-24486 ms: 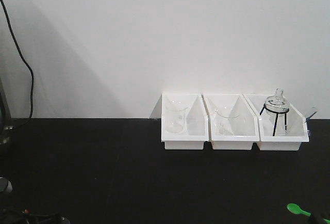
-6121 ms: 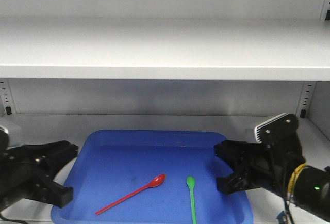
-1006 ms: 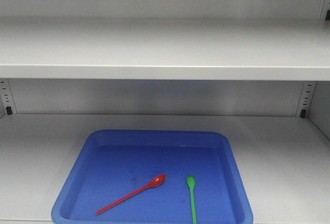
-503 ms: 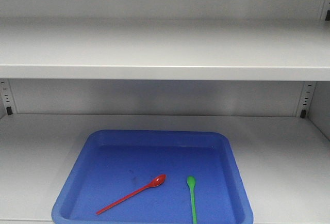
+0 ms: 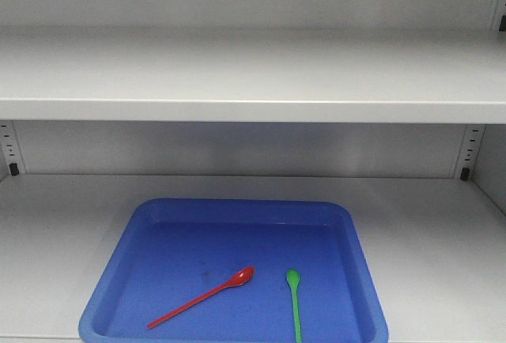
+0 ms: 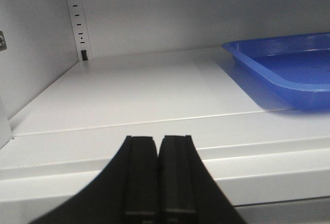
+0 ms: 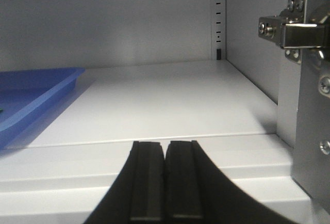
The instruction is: Sort red and green spoons into left cabinet
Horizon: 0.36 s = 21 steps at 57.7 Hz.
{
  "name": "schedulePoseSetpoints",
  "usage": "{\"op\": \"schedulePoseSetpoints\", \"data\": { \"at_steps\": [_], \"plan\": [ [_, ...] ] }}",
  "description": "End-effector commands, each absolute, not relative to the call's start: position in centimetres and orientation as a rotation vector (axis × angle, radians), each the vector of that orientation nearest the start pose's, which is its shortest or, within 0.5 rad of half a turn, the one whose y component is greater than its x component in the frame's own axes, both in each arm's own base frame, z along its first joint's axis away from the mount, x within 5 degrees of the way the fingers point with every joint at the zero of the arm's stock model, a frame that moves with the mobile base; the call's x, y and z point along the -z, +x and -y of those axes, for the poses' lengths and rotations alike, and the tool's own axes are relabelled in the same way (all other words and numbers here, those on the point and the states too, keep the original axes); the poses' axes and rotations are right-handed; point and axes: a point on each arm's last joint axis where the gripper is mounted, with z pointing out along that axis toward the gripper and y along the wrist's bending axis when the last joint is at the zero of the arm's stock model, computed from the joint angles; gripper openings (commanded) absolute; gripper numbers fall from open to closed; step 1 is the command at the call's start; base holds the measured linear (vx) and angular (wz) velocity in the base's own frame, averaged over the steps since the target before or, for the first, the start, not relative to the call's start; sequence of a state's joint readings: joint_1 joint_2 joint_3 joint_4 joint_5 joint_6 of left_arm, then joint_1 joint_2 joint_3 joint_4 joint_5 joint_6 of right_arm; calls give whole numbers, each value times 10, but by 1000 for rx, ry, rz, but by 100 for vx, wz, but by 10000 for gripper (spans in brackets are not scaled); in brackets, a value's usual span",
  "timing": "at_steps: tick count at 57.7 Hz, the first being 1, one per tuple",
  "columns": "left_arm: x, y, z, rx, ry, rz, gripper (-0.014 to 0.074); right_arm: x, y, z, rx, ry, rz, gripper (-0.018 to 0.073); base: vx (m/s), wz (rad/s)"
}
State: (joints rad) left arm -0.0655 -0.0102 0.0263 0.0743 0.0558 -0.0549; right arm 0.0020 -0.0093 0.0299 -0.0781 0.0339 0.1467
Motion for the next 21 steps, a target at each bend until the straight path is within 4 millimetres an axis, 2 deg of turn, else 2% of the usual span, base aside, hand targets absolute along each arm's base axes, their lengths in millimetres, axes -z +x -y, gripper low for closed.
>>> {"op": "schedulePoseSetpoints", "data": {
  "at_steps": [1,21],
  "plan": [
    [-202,55,4,51,57,-1472,-6,-205,56,0,-48,43,-1459,-3,0,0],
    [-202,55,4,51,57,-1472,-6,-205,56,0,-48,43,-1459,-3,0,0]
  ]
}}
